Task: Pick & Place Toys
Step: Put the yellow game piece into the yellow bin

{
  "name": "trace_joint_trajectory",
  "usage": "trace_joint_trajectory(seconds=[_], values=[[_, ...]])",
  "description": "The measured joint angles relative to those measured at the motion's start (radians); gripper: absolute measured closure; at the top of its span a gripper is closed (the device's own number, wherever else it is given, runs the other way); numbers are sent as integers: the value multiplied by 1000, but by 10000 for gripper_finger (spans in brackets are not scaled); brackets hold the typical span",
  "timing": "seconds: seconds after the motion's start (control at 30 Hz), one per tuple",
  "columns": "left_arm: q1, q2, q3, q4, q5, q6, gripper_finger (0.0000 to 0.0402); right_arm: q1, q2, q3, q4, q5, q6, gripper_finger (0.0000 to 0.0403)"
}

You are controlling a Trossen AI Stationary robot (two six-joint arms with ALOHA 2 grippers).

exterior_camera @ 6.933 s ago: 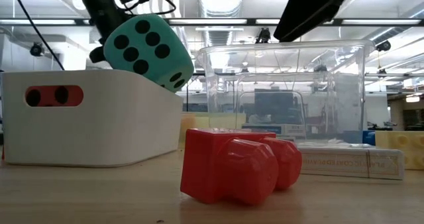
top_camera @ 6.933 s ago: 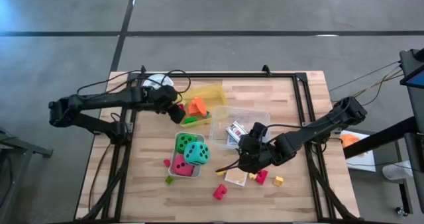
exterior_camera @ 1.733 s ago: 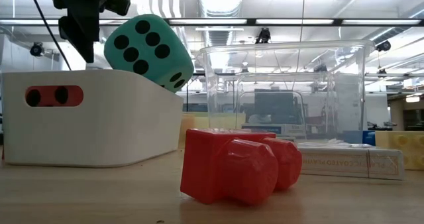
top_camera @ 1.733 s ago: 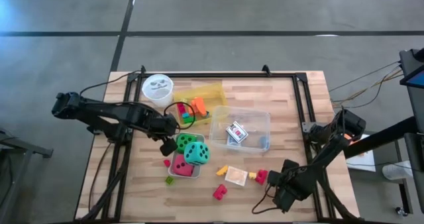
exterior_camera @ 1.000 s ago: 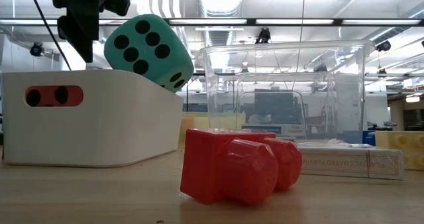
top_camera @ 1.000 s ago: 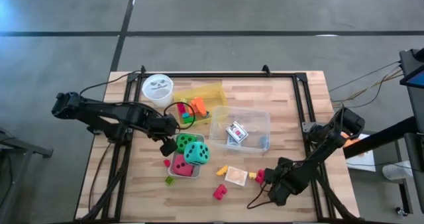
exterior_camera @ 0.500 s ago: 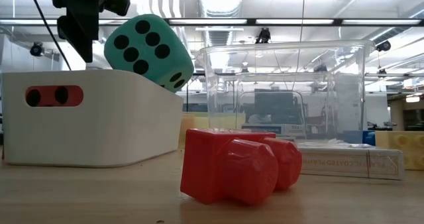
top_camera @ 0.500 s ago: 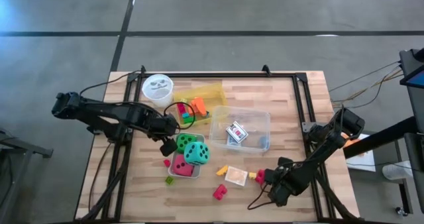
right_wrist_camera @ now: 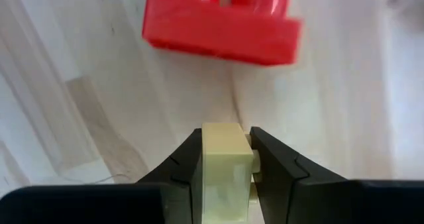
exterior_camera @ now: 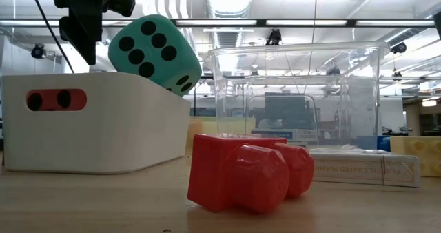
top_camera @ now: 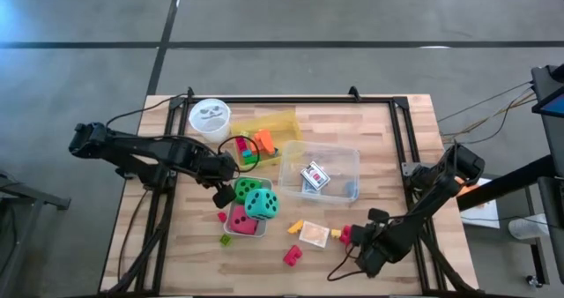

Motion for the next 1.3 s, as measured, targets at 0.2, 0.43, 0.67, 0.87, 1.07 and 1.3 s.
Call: trace_joint_trajectory(seconds=[0.2, 0.43, 0.67, 0.87, 1.07, 1.3], values=[[-2, 0, 0, 0, 0, 1, 64, 0, -4, 117, -162, 64, 0, 316], [-5, -25, 0, 1, 14, 6, 64, 7, -30, 259, -229, 202, -31, 316], [-22, -123, 0, 78, -97, 34, 64, 7, -47, 384, -229, 437, -109, 316], [-97, -194, 0, 265, -260, 178, 64, -31, -57, 469, -227, 632, -179, 316], [-170, -195, 0, 452, -310, 406, 64, -99, -59, 542, -227, 743, -247, 316], [-221, -194, 0, 549, -526, 636, 64, -182, -59, 623, -225, 807, -263, 316]])
